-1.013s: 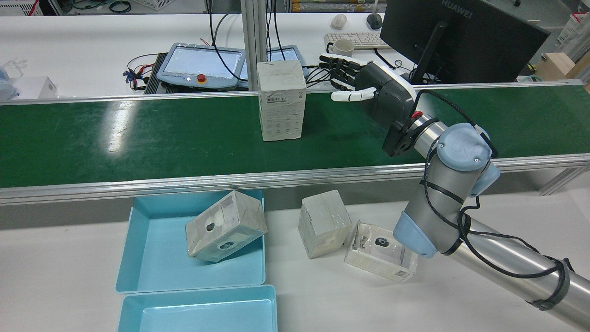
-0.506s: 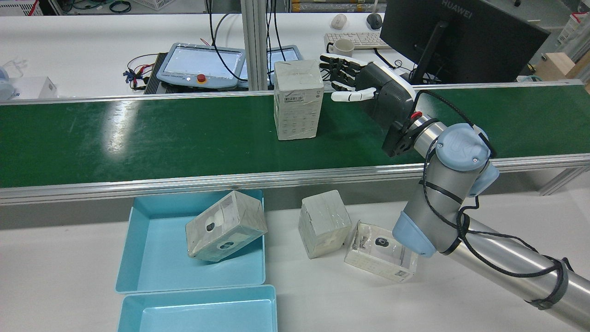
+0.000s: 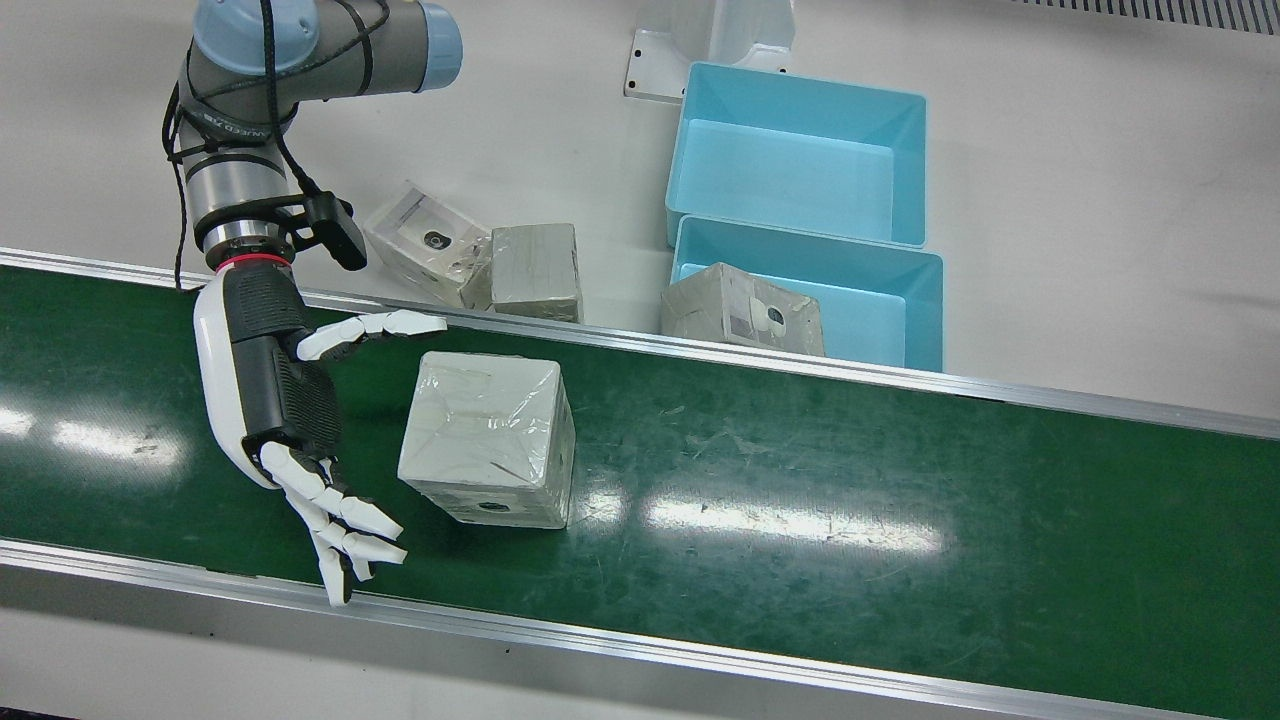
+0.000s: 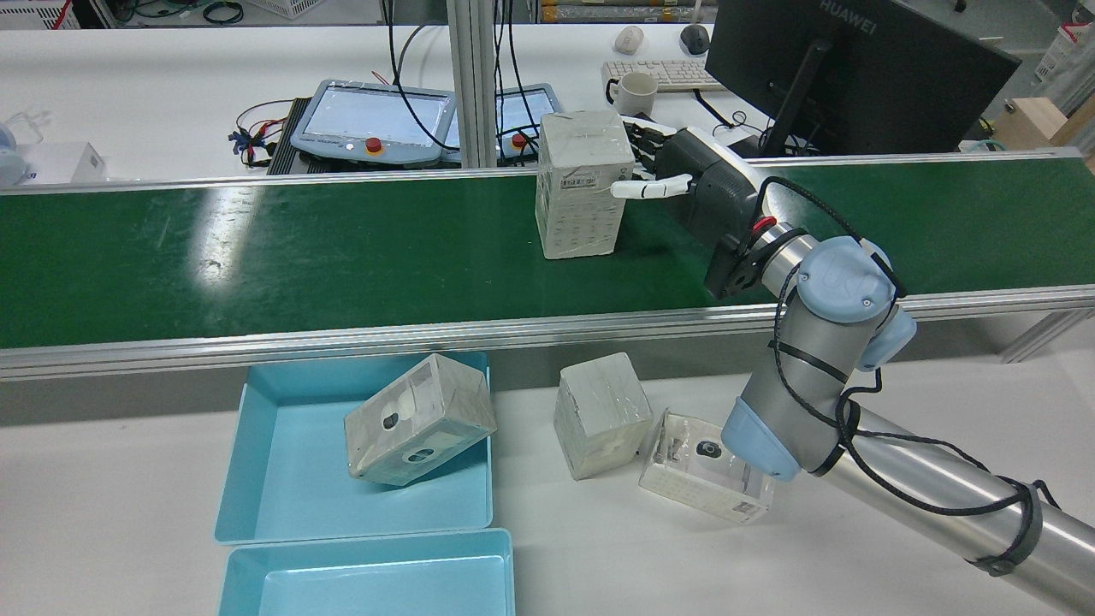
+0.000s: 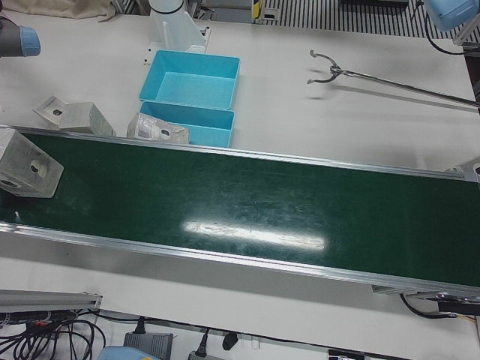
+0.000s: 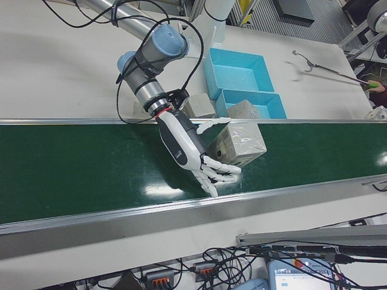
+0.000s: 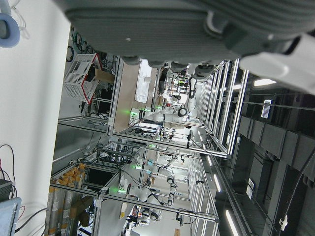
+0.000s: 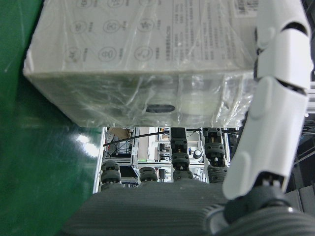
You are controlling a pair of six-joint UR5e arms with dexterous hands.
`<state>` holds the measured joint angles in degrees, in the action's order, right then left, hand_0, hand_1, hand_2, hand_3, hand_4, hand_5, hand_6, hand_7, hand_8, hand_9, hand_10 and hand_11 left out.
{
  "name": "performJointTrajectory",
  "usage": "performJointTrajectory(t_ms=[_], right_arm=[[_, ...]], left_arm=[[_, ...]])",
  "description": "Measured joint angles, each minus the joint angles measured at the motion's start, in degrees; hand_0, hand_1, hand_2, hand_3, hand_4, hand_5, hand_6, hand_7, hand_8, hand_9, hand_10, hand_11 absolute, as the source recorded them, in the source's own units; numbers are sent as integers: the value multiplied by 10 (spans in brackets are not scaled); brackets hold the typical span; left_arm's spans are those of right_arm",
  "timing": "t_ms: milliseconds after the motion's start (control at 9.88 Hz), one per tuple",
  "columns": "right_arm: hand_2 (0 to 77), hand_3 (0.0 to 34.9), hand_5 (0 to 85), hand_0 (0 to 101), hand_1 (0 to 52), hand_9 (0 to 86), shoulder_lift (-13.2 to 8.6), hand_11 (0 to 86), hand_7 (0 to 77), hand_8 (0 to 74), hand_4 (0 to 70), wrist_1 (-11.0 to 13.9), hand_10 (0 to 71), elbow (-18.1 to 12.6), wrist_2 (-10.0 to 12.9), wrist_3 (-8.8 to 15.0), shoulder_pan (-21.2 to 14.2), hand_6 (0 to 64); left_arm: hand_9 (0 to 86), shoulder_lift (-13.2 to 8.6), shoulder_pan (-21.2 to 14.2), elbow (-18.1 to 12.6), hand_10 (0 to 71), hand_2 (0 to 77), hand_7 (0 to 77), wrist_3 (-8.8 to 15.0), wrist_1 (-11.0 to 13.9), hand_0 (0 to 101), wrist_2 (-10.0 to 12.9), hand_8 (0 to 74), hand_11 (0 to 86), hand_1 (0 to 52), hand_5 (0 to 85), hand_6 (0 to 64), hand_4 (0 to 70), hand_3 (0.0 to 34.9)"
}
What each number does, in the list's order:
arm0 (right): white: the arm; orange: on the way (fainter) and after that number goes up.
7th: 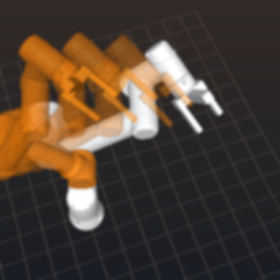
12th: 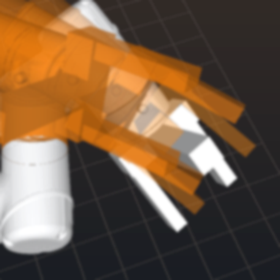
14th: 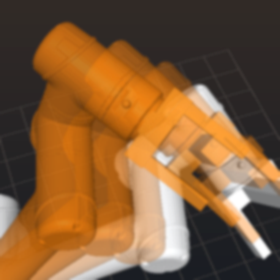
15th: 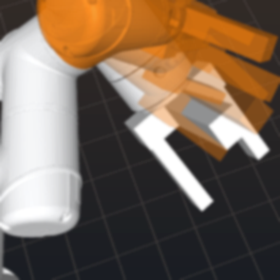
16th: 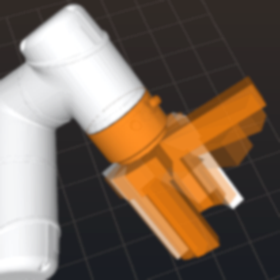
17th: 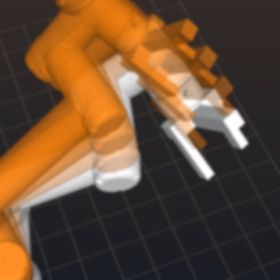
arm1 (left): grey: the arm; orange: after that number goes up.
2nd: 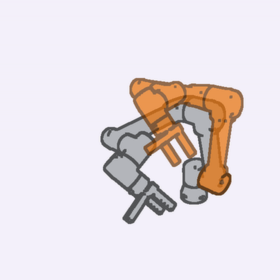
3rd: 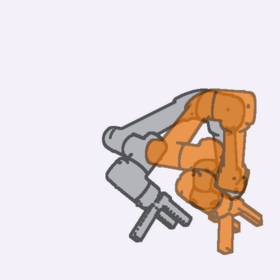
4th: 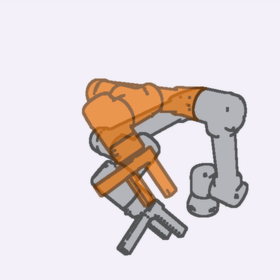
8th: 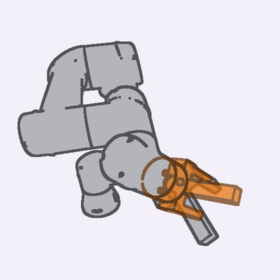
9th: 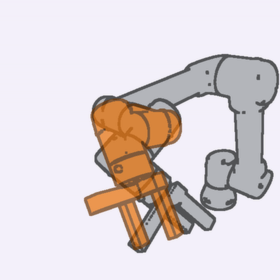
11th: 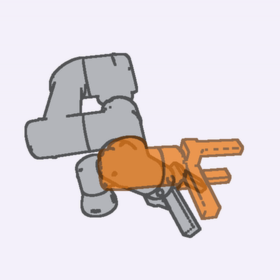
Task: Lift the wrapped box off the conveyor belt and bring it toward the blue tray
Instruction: 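Close the right hand fingers around the wrapped white box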
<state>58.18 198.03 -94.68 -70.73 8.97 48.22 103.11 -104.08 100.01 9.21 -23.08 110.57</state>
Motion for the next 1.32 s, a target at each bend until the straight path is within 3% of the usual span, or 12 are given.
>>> performJointTrajectory(t_ms=[203, 405, 506, 608, 810, 911, 1013, 1114, 1215, 1316], right_arm=[[164, 156, 93, 433, 93, 44, -1, 76, 218, 0, 300, 0, 54, 2, 7, 0, -5, 49], [169, 100, 93, 432, 87, 44, -3, 76, 218, 0, 300, 0, 54, 2, 13, 0, -12, 49], [185, 57, 256, 427, 76, 104, -5, 147, 289, 55, 295, 0, 93, 2, 14, 0, -15, 131], [213, 9, 295, 403, 22, 164, -7, 229, 355, 153, 295, 0, 153, 2, 15, 0, -18, 191], [213, 9, 295, 403, 22, 164, -9, 229, 355, 153, 295, -3, 153, 7, 18, 0, -23, 191], [196, 3, 349, 380, 16, 333, -11, 322, 376, 333, 289, -4, 224, 8, 22, -1, -24, 245], [175, 5, 431, 377, 33, 398, -12, 322, 398, 360, 267, -6, 224, 4, 25, -3, -25, 284], [196, 0, 518, 377, 27, 480, -14, 284, 425, 300, 229, -11, 196, -6, 27, -3, -25, 322], [196, 0, 622, 396, 16, 349, -17, 218, 562, 224, 218, -15, 153, -22, 31, -3, -25, 333], [196, 0, 654, 411, 11, 349, -20, 218, 578, 224, 218, -17, 153, -42, 40, -1, -28, 333]], left_arm=[[5, 0, 0, 0, 0, 5, 5, 0, 0, 0, 0, 5, 0, 0, 5, 0, 0, 0], [0, 0, 0, 0, 5, 5, 5, 0, 0, 0, 0, 5, 0, 0, 5, 0, 0, 0], [0, 0, 0, 0, 5, 5, 5, 0, 0, 0, 0, 5, 0, 0, 5, 0, 0, 0], [5, 0, 0, 0, 5, 5, 5, 0, 0, 0, 0, 0, 0, 0, 5, 0, 0, 0], [0, 0, 0, 0, 5, 5, 5, 0, 0, 0, 0, 5, 0, 0, 5, 0, 0, 0], [5, 0, 0, 0, 0, 11, 5, 0, 0, 0, 0, 5, 0, 0, 5, 0, 0, 0], [0, 0, 0, 0, 0, 5, 5, 0, 0, 0, 0, 5, 0, 0, 5, 0, 0, 0], [0, 0, 0, 0, 0, 11, 5, 0, 0, 0, 0, 5, 0, 0, 5, 0, 0, 0], [0, 0, 0, 0, 0, 11, 5, 0, 0, 0, 0, 5, 0, 0, 5, 0, 0, 0], [0, 0, 0, 0, 5, 11, 5, 0, 0, 0, 0, 5, 0, 0, 5, 0, 0, 0]])
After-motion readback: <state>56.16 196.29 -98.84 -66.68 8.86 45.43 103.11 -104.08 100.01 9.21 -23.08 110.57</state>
